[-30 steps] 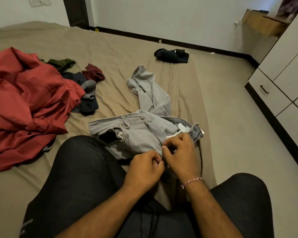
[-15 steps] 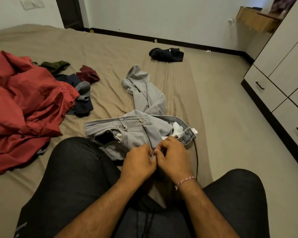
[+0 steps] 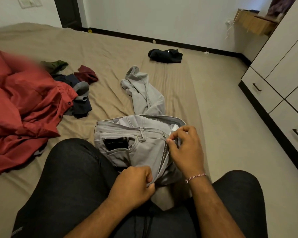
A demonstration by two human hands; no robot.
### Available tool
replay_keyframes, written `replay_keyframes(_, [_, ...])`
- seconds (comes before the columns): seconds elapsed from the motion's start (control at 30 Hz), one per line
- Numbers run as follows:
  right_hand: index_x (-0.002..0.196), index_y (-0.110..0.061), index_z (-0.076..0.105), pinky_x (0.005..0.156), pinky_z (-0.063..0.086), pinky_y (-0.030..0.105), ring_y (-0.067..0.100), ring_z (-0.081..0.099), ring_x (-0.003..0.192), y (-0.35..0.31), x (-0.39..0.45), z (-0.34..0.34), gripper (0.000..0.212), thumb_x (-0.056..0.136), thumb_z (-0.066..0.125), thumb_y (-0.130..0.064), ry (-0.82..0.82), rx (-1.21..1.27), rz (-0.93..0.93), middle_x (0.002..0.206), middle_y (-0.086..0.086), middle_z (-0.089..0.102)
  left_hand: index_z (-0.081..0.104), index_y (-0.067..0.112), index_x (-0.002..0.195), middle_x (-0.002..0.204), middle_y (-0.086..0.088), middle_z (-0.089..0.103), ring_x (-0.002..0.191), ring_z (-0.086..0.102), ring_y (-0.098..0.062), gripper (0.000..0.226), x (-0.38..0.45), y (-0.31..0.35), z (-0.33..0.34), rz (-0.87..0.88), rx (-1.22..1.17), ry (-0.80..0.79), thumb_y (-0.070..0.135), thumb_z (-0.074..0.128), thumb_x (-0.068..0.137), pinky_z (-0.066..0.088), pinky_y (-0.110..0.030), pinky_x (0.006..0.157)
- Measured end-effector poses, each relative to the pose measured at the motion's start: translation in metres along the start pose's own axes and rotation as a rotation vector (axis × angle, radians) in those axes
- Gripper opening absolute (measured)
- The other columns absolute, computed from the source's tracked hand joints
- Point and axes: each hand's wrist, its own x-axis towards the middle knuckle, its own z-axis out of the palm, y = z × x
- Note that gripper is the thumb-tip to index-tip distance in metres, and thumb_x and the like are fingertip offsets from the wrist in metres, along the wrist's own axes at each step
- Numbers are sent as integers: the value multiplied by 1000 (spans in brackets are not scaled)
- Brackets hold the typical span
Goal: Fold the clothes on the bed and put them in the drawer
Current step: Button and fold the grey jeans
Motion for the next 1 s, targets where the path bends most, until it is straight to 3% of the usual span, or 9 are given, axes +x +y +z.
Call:
replay_keyframes(0.13, [109,-31,70,78,46,10,5,61,86,7,7,-7,27,86,80,-19,-46,326,111,109,-9,59,63,30,82,65,15,58,64,60,-4,9,2,12,-15,151,-161,332,39,65,81,51,-27,62])
replay_keyframes(0.2, [115,-35,68,75,46,14,3,61,81,10,6,-7,31,90,76,-19,-28,379,195,99,-5,65,65,26,85,77,15,60,72,57,-4,4,17,19,-29,278,-222,557,23,68,84,47,-22,68])
replay_keyframes(0.3, [135,-43,57,74,50,20,6,61,74,13,6,-4,43,97,66,-25,-101,376,221,82,-1,65,67,17,92,92,6,63,90,56,-14,9,57,22,-45,362,-144,649,15,67,83,43,-24,85])
replay_keyframes(0.4, [130,-40,62,77,53,27,3,63,77,14,18,-1,30,101,59,-35,-198,207,119,83,-10,70,67,21,108,107,4,64,106,58,-20,25,101,24,-52,304,19,429,31,60,86,46,-38,97])
replay_keyframes(0.47, [99,-27,73,73,53,31,3,63,76,13,23,2,19,101,60,-41,-161,180,104,81,-12,71,65,27,116,117,5,65,115,57,-20,31,119,27,-49,211,201,239,43,55,92,43,-46,103])
replay_keyframes(0.57, [68,-18,68,63,51,27,7,62,63,18,20,8,30,89,76,-39,-40,260,295,65,-6,67,61,33,121,120,8,65,119,58,-19,37,122,25,-34,116,369,160,57,52,94,37,-52,107])
replay_keyframes(0.73, [84,-12,64,52,56,32,25,63,65,15,-1,10,17,86,72,3,-117,763,686,75,13,66,61,34,125,115,8,62,115,58,-19,53,117,15,-21,87,411,36,71,51,89,34,-55,103])
replay_keyframes(0.87, [97,-14,56,49,56,30,17,64,57,3,-4,8,23,93,58,8,-95,872,698,68,2,63,67,38,119,112,17,71,113,61,-9,62,117,-2,-30,62,60,-90,81,63,75,31,-51,108])
replay_keyframes(1.0, [93,-17,54,50,56,30,18,64,58,-7,-7,11,27,93,52,10,-31,882,656,69,2,60,66,40,101,93,24,71,99,62,2,70,113,-12,-30,35,-141,-52,90,63,53,33,-48,106])
